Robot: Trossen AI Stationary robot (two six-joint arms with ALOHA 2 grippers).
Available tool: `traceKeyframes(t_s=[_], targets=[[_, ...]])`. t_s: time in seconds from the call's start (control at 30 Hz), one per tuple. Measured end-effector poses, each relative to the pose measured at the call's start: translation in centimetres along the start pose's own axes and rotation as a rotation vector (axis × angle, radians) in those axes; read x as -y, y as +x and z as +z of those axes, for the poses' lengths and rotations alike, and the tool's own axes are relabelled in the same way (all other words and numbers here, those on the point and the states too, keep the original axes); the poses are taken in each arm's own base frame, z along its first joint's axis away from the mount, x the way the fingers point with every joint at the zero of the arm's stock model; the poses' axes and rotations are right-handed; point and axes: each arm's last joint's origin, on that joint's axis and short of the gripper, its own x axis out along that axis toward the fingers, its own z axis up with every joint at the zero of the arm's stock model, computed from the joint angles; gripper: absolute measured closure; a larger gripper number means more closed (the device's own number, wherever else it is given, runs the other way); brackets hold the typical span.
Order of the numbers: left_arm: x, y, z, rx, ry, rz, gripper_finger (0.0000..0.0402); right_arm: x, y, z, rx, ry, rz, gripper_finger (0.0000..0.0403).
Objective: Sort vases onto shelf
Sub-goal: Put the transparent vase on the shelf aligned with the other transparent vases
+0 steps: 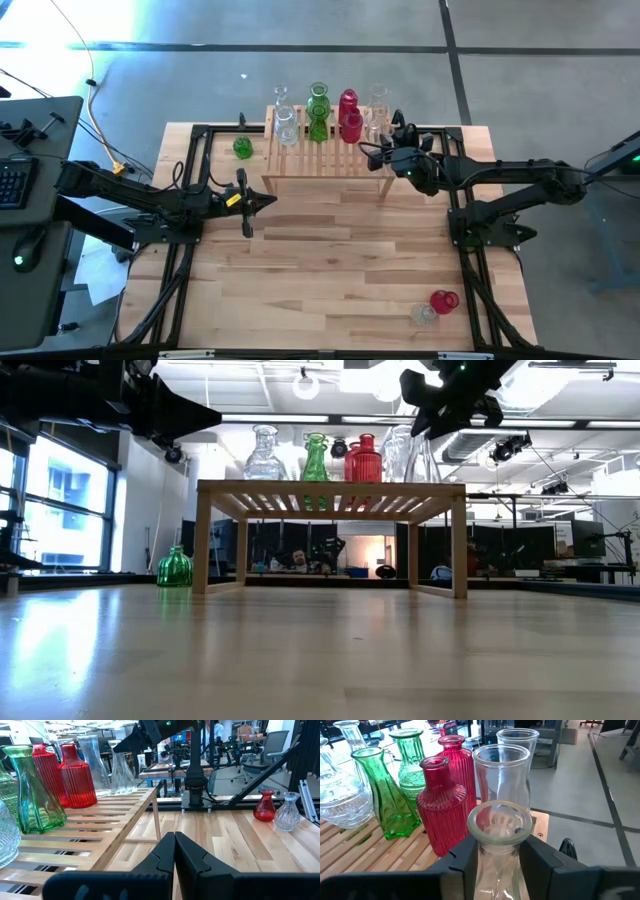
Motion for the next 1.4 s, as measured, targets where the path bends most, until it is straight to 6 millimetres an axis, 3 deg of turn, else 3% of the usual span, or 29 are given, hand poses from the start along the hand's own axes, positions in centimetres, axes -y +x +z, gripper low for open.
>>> traceKeyframes(t_s=[0.7,1.4], targets=[[-0.01,0.0,0.0,0.0,0.0,0.0,0.0402,-0.06,-0.01,0.05,-0.002,-0.048,0.01,0.0192],[0.0,0.0,0.0,0.0,0.0,0.0,0.0401,-0.37,-0.71,0.18,0.003,-0.138,0.052,0.0185]])
